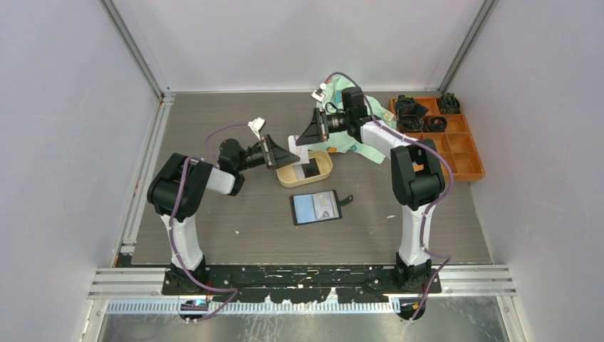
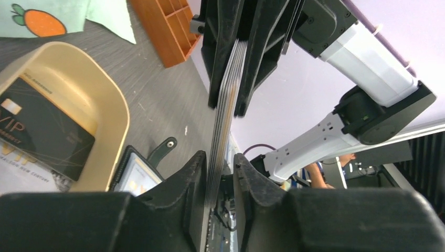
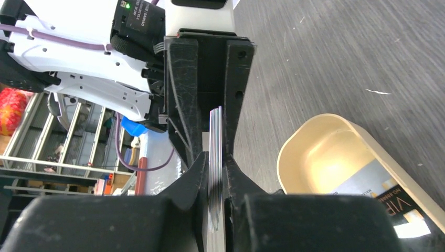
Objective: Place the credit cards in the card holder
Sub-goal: Place the credit card in the storage box.
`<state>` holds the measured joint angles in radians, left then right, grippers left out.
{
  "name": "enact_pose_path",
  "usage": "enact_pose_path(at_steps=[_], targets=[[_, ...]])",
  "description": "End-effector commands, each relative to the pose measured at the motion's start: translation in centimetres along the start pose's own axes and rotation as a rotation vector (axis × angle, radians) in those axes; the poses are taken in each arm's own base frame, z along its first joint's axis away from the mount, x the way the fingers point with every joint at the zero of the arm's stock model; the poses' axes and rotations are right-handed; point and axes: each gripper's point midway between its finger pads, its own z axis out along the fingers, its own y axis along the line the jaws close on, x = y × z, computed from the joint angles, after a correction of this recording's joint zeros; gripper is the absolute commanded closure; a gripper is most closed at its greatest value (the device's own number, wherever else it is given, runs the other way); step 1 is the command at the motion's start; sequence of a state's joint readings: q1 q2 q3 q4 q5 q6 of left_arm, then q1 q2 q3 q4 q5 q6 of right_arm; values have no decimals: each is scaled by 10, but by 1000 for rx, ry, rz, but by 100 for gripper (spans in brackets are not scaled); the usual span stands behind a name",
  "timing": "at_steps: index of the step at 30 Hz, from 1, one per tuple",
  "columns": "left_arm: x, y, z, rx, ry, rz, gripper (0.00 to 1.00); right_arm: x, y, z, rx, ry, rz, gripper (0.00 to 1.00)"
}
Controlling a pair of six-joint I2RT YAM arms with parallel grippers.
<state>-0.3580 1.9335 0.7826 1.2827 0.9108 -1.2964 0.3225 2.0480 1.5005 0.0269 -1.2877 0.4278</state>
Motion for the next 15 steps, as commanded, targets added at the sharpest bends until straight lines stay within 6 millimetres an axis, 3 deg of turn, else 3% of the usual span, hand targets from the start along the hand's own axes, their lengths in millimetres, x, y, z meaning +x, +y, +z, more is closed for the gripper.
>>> enact_pose_path(at_steps=[1, 6, 10, 15], targets=[[-15, -55, 4, 152, -7, 143, 69, -1, 39, 14, -58, 22, -94, 99], [-15, -65, 4, 172, 11, 149, 68, -1, 47, 16, -72, 28, -104, 99], [-15, -69, 4, 181, 22, 139, 81, -2, 48, 16, -67, 22, -105, 99], [-9, -71, 1, 183, 44, 138, 74, -8, 55, 16, -79, 6, -113, 99]])
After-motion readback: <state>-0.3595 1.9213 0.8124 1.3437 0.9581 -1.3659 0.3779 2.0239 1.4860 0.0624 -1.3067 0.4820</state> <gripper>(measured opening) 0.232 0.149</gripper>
